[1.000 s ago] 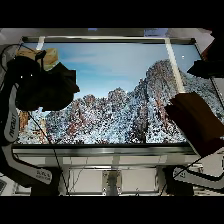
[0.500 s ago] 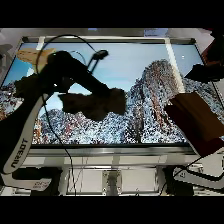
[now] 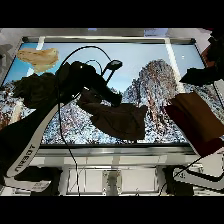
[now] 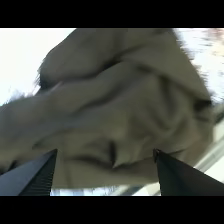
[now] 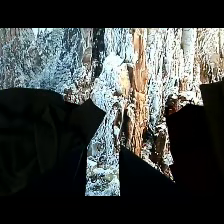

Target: Fold the shirts.

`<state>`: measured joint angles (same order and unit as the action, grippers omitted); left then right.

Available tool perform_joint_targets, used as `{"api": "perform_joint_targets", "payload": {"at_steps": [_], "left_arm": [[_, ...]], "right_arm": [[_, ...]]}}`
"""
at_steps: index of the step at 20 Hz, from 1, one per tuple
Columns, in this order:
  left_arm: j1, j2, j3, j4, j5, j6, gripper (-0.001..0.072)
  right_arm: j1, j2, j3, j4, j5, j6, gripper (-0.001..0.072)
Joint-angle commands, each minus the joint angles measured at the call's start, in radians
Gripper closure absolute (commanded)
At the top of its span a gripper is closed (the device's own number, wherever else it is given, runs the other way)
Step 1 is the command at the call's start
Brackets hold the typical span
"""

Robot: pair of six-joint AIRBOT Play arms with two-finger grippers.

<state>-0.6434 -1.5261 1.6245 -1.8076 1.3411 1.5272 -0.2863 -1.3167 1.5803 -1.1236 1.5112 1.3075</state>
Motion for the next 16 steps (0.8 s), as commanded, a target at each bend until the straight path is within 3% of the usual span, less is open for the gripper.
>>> {"api": "perform_joint_targets", "payload": {"at_steps": [1,5,8,16], "left_arm": [[0.031,-0.001,-0.120,-0.014,0.066,-0.221,0.0003],[0.010,-0.001,-0.367,-0.274,-0.212,-0.329,0.0003],[-0.040,-0.001,-0.410,-0.287,-0.365,-0.402,0.0004],[-0.086,0.010,-0.410,-0.256,-0.269,-0.528,0.0004]], "right_arm": [[0.029,0.000,-0.098,0.001,-0.005,-0.026,0.0459],[0.049,0.000,-0.262,0.002,-0.040,-0.034,0.0459],[0.055,0.000,-0.326,0.003,-0.053,-0.083,0.0459],[0.055,0.000,-0.330,0.006,-0.076,-0.110,0.0459]]}}
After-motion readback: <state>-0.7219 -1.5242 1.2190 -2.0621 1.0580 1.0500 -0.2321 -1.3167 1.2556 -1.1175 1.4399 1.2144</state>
